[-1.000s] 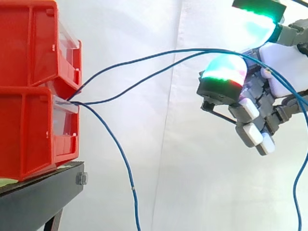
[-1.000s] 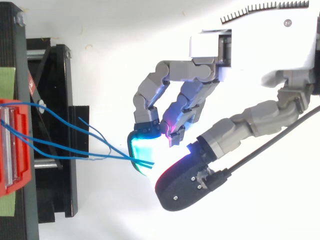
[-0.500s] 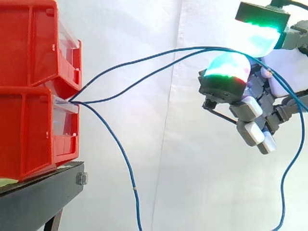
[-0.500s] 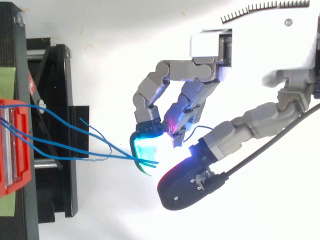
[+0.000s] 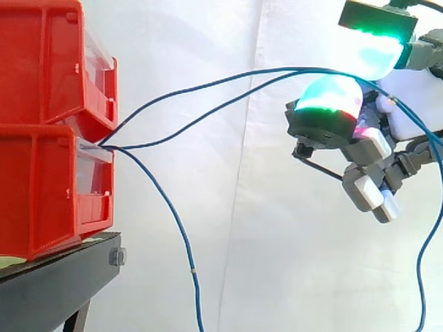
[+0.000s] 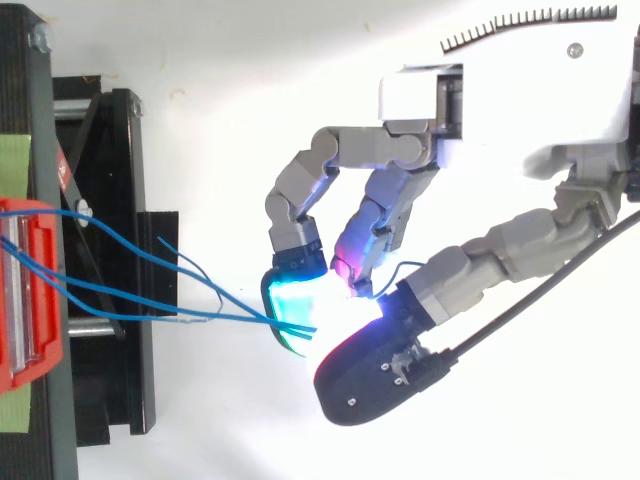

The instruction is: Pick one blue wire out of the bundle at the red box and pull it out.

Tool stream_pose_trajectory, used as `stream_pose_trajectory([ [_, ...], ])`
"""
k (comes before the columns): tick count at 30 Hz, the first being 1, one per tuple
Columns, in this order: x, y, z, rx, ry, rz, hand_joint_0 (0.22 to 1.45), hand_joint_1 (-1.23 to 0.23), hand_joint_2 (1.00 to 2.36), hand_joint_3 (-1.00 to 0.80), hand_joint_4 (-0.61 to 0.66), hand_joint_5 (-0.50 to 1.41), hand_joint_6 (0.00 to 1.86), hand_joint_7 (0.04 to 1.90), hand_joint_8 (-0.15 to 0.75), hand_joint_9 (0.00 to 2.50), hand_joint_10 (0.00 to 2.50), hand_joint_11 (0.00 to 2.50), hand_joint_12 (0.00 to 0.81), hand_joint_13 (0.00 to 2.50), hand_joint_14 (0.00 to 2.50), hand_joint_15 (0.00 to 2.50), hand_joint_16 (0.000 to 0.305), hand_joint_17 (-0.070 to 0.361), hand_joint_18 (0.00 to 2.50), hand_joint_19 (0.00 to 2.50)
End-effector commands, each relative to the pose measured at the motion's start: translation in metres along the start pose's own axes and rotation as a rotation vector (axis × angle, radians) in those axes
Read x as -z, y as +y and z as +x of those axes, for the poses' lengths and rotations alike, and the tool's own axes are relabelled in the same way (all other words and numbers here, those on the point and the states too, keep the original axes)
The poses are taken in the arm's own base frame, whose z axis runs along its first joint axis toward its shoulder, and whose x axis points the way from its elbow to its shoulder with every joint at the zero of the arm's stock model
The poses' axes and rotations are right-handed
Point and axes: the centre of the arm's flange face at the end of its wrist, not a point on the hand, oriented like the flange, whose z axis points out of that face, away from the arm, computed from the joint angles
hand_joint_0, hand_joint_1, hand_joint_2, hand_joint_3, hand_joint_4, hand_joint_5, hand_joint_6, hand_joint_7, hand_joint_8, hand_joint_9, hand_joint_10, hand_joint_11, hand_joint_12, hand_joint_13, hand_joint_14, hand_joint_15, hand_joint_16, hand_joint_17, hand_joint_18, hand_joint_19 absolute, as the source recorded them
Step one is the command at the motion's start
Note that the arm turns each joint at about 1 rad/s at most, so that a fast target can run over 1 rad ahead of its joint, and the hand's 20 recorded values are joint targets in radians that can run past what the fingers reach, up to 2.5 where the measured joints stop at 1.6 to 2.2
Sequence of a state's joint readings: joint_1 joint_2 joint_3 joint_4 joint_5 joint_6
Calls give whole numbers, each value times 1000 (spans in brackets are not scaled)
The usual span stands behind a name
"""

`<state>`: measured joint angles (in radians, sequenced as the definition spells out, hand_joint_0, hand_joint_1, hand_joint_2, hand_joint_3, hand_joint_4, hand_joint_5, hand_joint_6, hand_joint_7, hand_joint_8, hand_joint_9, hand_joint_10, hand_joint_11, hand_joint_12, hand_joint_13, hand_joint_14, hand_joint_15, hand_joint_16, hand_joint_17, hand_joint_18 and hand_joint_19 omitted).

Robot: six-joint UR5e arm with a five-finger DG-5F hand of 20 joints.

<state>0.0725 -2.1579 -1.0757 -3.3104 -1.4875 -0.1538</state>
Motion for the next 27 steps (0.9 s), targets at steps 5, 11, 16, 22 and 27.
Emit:
stream_pose_trajectory([
  [5,0,0,1,-2,1,-2,566,-665,1012,-245,10,-132,924,1108,242,1132,14,595,435,942,17,525,58,130,829,551],
  [11,0,1,1,-5,1,-2,568,-710,1012,-150,40,-104,926,1111,279,1264,11,565,449,1009,19,514,62,140,918,508],
  [16,0,1,1,-5,1,-3,554,-739,1008,-125,42,-87,893,1180,267,1195,6,264,432,908,13,362,65,147,884,459],
  [22,0,1,0,6,-3,0,550,-760,1001,-125,-6,-81,879,1166,281,929,0,44,459,786,9,280,67,151,772,393],
  [27,0,-1,1,17,-3,3,548,-753,1000,-139,-10,-85,878,1148,285,893,1,40,459,740,9,280,67,151,703,370],
])
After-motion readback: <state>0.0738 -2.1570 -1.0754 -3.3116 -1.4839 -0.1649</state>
